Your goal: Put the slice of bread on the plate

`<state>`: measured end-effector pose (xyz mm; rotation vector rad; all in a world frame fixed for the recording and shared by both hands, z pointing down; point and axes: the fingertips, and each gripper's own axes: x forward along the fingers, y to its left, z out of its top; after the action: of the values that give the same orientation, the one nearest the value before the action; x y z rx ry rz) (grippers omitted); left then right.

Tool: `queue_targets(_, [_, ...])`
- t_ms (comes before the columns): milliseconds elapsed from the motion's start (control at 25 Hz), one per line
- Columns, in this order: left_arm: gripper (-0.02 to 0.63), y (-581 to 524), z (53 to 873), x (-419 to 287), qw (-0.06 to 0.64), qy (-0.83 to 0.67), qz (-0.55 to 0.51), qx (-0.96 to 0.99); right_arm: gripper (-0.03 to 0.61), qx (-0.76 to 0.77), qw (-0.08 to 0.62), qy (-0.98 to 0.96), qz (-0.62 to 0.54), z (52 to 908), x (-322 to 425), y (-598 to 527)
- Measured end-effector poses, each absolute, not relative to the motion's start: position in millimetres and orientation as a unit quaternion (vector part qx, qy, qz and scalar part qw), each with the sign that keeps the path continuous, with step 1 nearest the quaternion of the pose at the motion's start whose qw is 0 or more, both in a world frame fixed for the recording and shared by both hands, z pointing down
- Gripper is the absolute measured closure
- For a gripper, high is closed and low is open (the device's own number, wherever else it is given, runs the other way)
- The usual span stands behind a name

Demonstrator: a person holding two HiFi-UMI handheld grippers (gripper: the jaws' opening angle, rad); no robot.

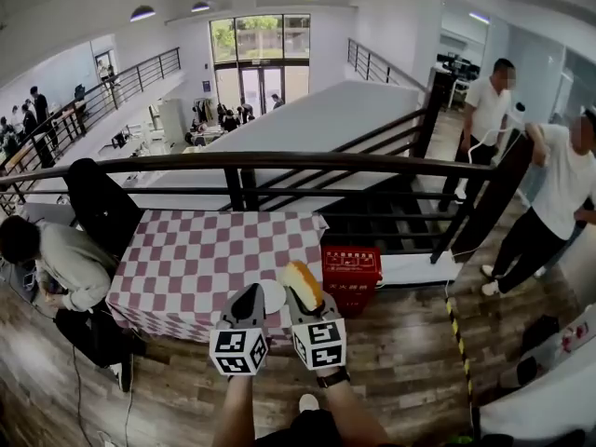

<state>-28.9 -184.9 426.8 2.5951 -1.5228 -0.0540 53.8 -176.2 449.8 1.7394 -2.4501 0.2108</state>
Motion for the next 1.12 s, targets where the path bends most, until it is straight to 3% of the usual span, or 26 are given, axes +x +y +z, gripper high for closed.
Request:
queue_targets(200, [0.597, -201.3, 413.7, -95.8, 0.07, -0.516, -0.008, 0.854, 0.485, 0.572, 0.06, -0.812, 0.093, 437.2, -4.4, -201.1])
queue_targets(480, [0.597, -244.2, 467.5, -21.1, 0.089, -0.547, 0.009, 0.832, 0.485, 0.539, 0.058, -0.831, 0.123, 490.7, 80.2, -252.3])
queue_targets(760, [0.597, -252.9, 470.6, -131.4, 0.093, -0.58, 0.011, 0.809, 0.483, 0.52, 0.053, -0.839, 0.153, 497.2, -15.8, -265.4])
queue_targets(1120, [0.597, -311.6, 468.4, -54.1, 0.061, -0.578, 0.027, 0.813, 0.482, 0.52, 0.052, -0.839, 0.154, 498.2, 55.6, -320.6])
